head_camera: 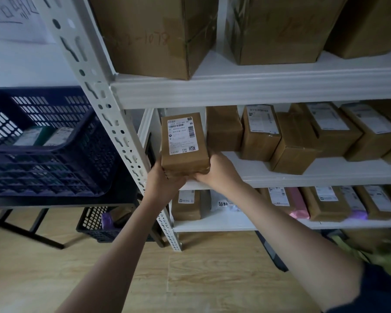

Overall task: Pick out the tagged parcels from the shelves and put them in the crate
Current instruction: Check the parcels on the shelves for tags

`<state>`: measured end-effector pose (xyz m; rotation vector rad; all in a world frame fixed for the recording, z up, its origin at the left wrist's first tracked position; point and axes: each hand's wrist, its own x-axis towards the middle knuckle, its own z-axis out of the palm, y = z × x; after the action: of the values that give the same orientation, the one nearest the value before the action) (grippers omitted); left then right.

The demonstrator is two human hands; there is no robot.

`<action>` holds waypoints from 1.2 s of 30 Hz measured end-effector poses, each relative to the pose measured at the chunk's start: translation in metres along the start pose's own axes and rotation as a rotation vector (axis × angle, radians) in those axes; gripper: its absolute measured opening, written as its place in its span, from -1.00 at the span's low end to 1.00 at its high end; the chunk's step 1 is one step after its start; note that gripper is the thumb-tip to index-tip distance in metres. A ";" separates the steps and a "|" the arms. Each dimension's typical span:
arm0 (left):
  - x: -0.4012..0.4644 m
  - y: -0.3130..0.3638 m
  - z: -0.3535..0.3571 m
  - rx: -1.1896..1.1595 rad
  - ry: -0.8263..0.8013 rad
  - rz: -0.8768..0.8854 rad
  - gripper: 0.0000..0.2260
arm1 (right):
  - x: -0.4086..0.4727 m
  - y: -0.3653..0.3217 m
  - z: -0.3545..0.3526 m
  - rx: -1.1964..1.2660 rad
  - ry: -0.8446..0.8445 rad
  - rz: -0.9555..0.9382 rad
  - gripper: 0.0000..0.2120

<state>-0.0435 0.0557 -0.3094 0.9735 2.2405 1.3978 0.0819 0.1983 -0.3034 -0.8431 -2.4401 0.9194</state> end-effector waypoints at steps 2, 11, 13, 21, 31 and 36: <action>-0.004 0.000 0.001 0.042 0.021 0.055 -0.33 | -0.007 0.000 0.001 -0.003 0.049 -0.026 -0.29; -0.019 0.009 -0.003 0.139 0.090 0.249 -0.13 | -0.033 -0.004 -0.009 -0.016 0.176 -0.091 -0.34; -0.023 0.007 -0.006 0.151 0.069 0.262 -0.12 | -0.043 -0.009 -0.005 -0.012 0.202 -0.068 -0.34; -0.034 0.009 -0.022 0.174 0.010 0.247 -0.07 | -0.063 -0.029 -0.003 0.025 0.221 -0.025 -0.33; -0.045 0.014 -0.029 0.113 0.061 0.259 -0.09 | -0.065 -0.041 -0.010 -0.002 0.176 -0.043 -0.35; -0.043 0.014 -0.028 0.130 0.067 0.265 -0.09 | -0.062 -0.039 -0.010 -0.004 0.178 -0.040 -0.36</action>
<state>-0.0241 0.0109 -0.2871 1.3271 2.3428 1.4225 0.1178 0.1384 -0.2787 -0.8371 -2.2981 0.7895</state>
